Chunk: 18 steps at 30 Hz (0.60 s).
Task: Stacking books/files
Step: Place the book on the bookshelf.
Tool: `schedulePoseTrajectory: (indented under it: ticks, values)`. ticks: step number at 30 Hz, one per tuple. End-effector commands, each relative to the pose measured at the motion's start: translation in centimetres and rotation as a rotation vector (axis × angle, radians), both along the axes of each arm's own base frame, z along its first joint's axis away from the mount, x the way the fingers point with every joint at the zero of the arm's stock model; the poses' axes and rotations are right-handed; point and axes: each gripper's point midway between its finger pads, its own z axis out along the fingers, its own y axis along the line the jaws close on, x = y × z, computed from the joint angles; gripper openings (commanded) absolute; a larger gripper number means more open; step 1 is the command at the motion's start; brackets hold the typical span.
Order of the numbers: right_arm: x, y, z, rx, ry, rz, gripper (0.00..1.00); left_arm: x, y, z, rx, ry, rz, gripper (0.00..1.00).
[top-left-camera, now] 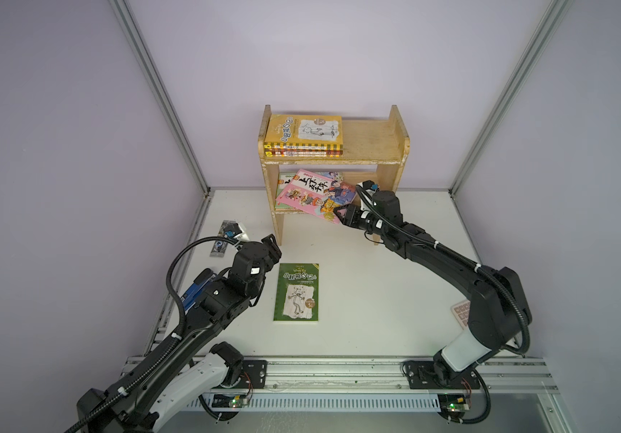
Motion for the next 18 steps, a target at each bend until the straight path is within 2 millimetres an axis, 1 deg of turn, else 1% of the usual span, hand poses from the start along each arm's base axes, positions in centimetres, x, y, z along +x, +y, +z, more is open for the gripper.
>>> schedulePoseTrajectory:
  ticks: [1,5,7,11,13,16,18]
  values:
    - [0.3,-0.3,0.4,-0.020,-0.023,-0.013,0.52,-0.1,-0.1,-0.1,0.010,0.002,-0.014,0.66]
    - [-0.3,-1.1,0.5,-0.061,-0.026,-0.020,0.62,-0.3,0.2,-0.4,0.017,0.008,-0.005,0.66]
    - [-0.7,-1.7,0.5,-0.099,-0.027,-0.030,0.65,-0.4,0.4,-0.5,0.019,0.009,0.000,0.66]
    - [-1.6,-3.7,0.8,-0.219,-0.037,-0.059,0.66,-0.7,1.1,-0.7,0.020,0.011,0.014,0.67]
    - [-2.2,-4.4,0.8,-0.288,-0.045,-0.056,0.66,-0.9,1.5,-0.9,0.020,0.018,0.020,0.69]
    - [-3.3,-5.0,1.2,-0.397,-0.089,-0.037,0.67,-1.0,1.9,-1.4,0.010,0.032,0.022,0.73]
    - [-4.0,-5.2,1.6,-0.487,-0.136,-0.026,0.70,-1.0,2.0,-1.7,0.000,0.040,0.019,0.76]
